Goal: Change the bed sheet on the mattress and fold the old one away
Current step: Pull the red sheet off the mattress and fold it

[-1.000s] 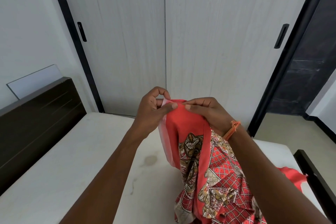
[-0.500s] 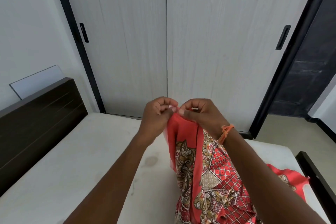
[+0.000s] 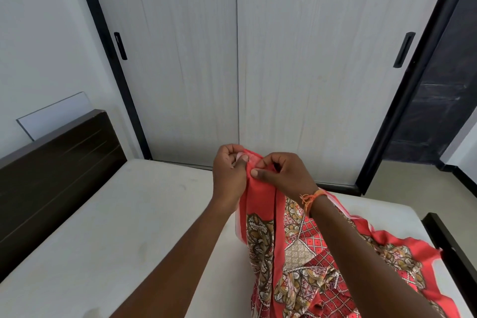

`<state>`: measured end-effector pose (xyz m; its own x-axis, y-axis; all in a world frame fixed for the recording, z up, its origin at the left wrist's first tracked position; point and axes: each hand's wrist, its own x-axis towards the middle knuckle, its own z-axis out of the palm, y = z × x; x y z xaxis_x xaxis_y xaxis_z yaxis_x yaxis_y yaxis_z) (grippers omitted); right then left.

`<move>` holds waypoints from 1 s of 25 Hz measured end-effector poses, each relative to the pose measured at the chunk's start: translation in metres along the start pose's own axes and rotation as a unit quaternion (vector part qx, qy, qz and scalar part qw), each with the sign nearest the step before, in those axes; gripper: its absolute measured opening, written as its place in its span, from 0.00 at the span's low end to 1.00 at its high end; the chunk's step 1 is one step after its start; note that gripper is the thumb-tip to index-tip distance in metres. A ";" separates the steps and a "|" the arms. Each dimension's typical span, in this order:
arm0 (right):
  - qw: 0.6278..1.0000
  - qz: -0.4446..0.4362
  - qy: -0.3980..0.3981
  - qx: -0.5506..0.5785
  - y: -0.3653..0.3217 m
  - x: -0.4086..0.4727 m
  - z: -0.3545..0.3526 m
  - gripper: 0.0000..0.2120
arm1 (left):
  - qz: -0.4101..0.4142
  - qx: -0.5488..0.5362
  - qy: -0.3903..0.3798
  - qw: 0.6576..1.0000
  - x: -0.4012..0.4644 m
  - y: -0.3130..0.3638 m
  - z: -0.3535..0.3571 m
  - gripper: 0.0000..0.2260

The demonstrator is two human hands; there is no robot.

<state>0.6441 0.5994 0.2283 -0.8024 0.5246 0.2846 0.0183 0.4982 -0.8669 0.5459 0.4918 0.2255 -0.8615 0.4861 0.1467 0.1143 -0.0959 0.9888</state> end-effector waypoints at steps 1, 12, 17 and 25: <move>1.000 0.001 -0.018 -0.007 -0.002 0.000 0.000 0.04 | -0.006 -0.006 0.001 1.000 0.000 0.000 0.000 0.09; 0.996 -0.055 -0.008 0.067 -0.012 0.009 -0.002 0.04 | 0.027 0.039 -0.167 0.985 0.004 0.024 -0.035 0.16; 0.994 -0.099 0.022 0.051 -0.011 0.009 0.007 0.01 | 0.011 0.011 -0.170 0.985 0.003 0.028 -0.036 0.11; 0.987 -0.120 0.021 -0.105 0.000 0.001 -0.010 0.15 | 0.195 0.282 -0.179 0.922 0.022 0.057 -0.030 0.06</move>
<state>0.6492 0.6075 0.2328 -0.7735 0.3993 0.4922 -0.0437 0.7412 -0.6699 0.5191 0.4709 0.2842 -0.4933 0.7753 0.3944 0.7072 0.0935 0.7008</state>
